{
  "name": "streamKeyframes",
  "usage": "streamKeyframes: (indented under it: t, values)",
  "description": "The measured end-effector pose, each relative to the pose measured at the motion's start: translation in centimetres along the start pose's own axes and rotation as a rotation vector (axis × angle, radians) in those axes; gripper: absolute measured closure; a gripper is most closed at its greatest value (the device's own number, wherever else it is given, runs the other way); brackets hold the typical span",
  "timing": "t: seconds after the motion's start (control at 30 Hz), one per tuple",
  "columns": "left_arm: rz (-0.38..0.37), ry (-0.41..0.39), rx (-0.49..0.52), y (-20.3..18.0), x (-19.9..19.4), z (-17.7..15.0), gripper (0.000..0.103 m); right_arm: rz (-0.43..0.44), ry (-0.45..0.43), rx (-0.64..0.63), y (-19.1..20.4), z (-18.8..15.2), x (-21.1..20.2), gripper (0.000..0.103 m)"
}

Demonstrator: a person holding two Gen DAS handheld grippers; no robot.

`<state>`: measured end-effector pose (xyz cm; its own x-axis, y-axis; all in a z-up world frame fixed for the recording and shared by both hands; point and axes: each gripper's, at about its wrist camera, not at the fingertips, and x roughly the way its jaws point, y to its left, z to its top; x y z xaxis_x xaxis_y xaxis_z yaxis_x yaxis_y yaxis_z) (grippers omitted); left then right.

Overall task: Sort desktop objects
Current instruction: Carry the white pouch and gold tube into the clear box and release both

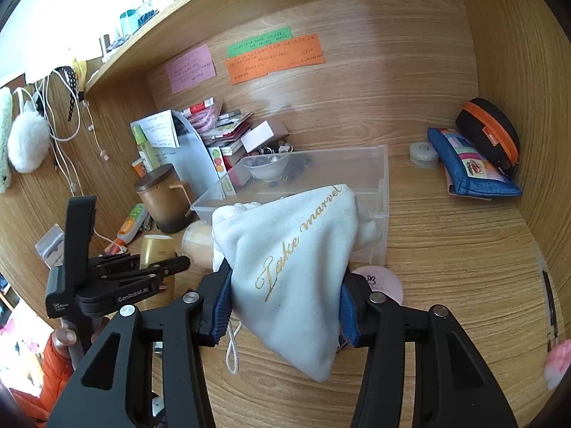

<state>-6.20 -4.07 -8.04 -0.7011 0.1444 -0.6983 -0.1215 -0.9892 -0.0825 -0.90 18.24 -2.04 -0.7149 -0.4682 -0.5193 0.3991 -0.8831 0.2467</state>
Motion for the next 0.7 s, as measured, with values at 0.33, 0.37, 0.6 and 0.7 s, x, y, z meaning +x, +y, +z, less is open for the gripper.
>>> streamKeyframes:
  t: [0.33, 0.37, 0.6, 0.7]
  values:
    - [-0.024, -0.116, -0.01, 0.2, -4.1, 3.1, 0.078, 0.009, -0.034, -0.02, 0.0, 2.2, -0.3, 0.058]
    - [-0.021, -0.13, -0.005, 0.1, -4.4, 3.5, 0.078, 0.012, -0.036, -0.024, 0.0, 2.5, -0.3, 0.058]
    - [-0.022, -0.179, 0.044, -1.2, -5.9, 6.0, 0.078, 0.003, -0.072, -0.06, 0.2, 4.7, -0.6, 0.058]
    - [-0.049, -0.192, 0.057, -1.7, -6.3, 7.2, 0.078, -0.001, -0.089, -0.072, 0.1, 5.7, -0.7, 0.058]
